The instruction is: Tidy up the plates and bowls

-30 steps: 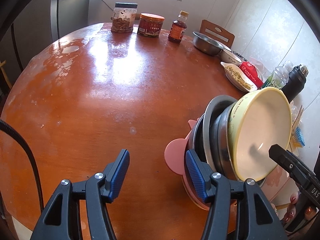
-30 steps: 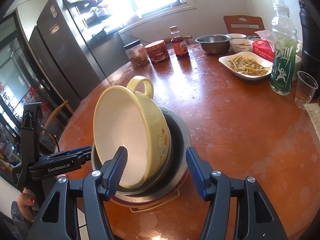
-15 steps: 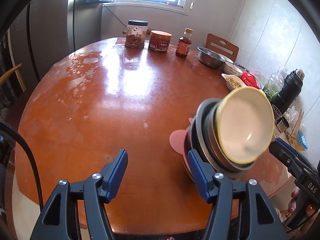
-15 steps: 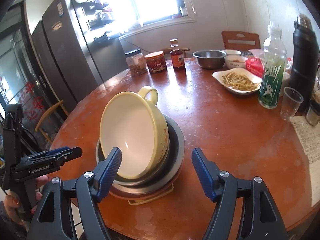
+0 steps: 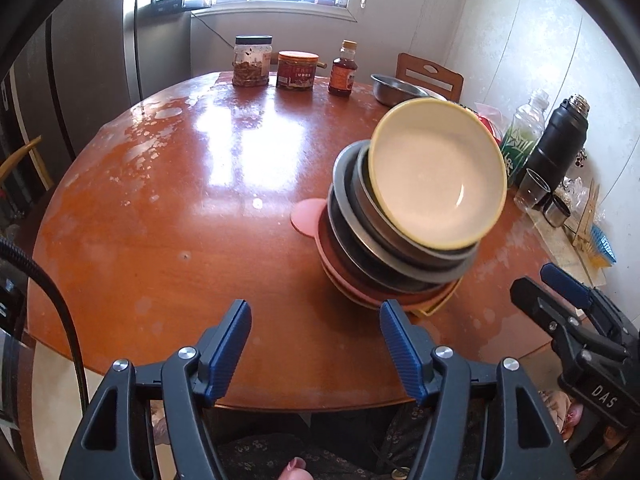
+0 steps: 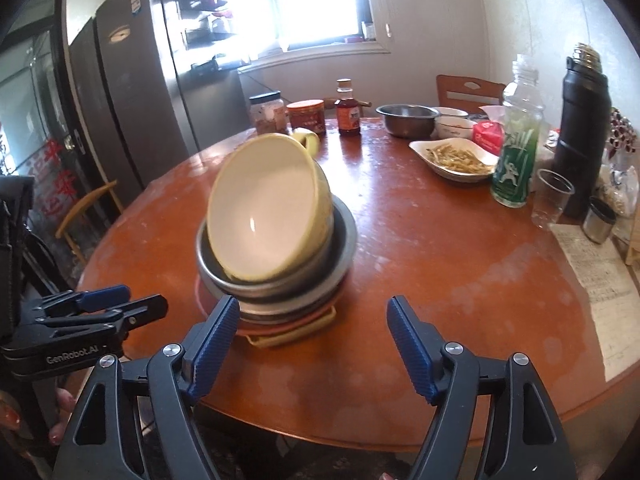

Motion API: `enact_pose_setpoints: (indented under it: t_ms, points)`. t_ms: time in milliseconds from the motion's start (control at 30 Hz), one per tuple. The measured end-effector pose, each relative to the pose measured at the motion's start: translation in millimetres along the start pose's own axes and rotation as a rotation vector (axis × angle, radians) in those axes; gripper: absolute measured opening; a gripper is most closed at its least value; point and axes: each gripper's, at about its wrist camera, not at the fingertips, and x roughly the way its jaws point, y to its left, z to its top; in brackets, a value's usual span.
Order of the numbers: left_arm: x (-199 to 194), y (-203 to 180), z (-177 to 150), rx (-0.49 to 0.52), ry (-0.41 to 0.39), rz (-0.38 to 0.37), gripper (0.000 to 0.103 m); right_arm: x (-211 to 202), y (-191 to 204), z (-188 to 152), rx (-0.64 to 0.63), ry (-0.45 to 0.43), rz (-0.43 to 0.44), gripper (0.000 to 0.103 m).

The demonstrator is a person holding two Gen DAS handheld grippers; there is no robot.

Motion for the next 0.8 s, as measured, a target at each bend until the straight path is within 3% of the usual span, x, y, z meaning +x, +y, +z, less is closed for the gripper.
enact_pose_setpoints:
  t_ms: [233,800]
  points:
    - [5,-13,-12,0.027,0.012,0.022,0.067,4,-7,-21,0.019,0.04,0.013,0.077]
    - [14,-22,-21,0.055,0.043,0.033,0.067,9,-4,-31,0.032,0.062,0.052,0.077]
